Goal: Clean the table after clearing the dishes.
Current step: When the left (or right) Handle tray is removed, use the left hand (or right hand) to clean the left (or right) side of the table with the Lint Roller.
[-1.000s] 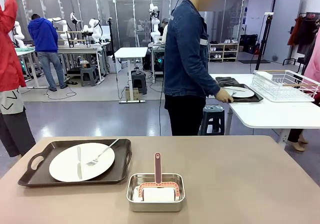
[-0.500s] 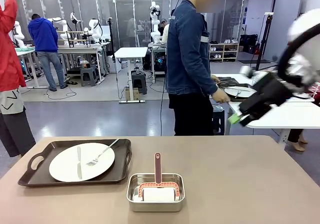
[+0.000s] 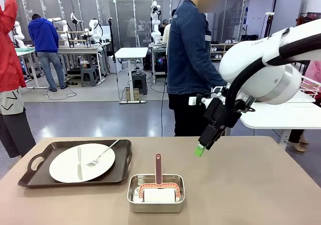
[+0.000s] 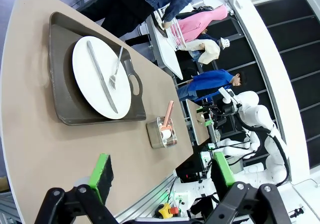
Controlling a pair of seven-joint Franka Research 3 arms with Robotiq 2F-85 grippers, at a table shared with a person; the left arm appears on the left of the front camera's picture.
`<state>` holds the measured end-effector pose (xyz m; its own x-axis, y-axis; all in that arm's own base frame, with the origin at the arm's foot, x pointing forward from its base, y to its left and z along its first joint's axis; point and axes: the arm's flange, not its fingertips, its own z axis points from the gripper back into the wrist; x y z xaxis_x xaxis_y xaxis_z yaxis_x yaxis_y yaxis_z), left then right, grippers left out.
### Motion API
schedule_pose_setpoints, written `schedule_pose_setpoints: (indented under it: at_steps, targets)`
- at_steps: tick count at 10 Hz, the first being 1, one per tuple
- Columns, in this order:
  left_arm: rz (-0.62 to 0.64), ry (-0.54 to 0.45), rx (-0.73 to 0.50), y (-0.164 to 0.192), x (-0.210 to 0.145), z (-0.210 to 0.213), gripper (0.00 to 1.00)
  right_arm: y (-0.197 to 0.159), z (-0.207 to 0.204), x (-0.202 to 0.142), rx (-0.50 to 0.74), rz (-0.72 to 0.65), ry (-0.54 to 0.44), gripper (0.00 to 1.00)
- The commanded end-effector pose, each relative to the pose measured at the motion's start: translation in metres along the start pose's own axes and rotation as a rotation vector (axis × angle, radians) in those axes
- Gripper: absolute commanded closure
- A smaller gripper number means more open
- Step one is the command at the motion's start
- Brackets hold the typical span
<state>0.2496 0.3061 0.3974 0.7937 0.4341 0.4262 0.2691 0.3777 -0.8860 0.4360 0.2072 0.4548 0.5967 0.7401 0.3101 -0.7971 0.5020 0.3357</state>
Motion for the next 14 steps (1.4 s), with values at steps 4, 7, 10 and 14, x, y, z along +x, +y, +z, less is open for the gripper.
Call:
schedule_pose_setpoints:
  at_steps: [4,7,10,14]
  targets:
    - [-0.002,-0.001,-0.005,-0.001,-0.001,0.002,0.00,0.000,0.000,0.000,0.000,0.000,0.000,0.00]
    - [-0.002,-0.001,-0.005,-0.001,-0.001,0.002,0.00,0.000,0.000,0.000,0.000,0.000,0.000,0.00]
    - [-0.002,-0.001,-0.005,-0.001,-0.001,0.002,0.00,-0.023,-0.012,0.065,-0.028,0.217,0.120,0.00]
    - [-0.002,-0.001,-0.005,-0.001,-0.001,0.002,0.00,-0.043,-0.070,0.165,0.087,0.546,0.240,0.00]
